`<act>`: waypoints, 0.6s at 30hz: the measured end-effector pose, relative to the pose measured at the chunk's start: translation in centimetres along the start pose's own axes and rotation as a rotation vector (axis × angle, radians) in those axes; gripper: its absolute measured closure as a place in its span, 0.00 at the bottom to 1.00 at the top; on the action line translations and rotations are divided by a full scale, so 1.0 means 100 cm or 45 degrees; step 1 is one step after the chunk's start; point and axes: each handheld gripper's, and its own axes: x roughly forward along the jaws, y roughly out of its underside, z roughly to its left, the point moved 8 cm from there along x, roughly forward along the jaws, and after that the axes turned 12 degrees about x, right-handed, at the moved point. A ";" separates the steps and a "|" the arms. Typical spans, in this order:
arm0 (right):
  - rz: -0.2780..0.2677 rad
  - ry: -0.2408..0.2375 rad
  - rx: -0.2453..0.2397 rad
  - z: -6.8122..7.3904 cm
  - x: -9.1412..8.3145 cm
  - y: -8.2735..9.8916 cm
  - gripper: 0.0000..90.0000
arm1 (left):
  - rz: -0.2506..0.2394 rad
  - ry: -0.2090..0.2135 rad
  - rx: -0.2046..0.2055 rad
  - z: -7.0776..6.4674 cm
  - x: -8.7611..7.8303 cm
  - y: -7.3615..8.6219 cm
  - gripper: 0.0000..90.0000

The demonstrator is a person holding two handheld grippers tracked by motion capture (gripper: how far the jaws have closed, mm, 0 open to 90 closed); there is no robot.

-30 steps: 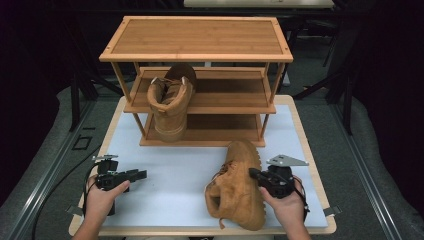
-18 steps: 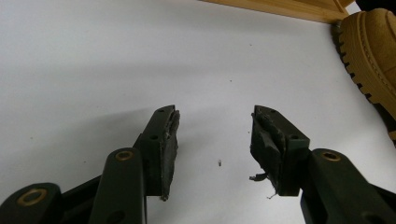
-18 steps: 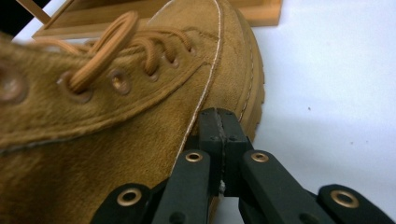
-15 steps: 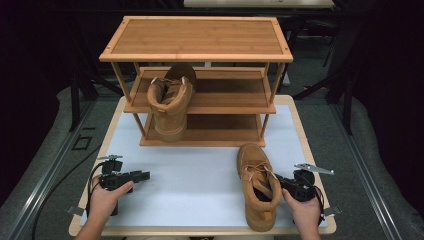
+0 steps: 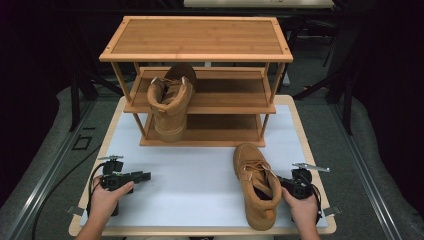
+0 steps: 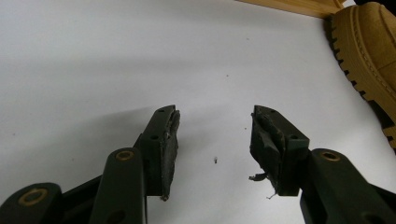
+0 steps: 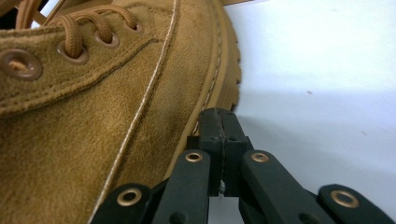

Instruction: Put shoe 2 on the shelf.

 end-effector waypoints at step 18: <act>0.052 0.057 -0.151 0.011 0.002 -0.019 1.00 | -0.006 -0.017 0.012 0.001 -0.001 0.000 0.57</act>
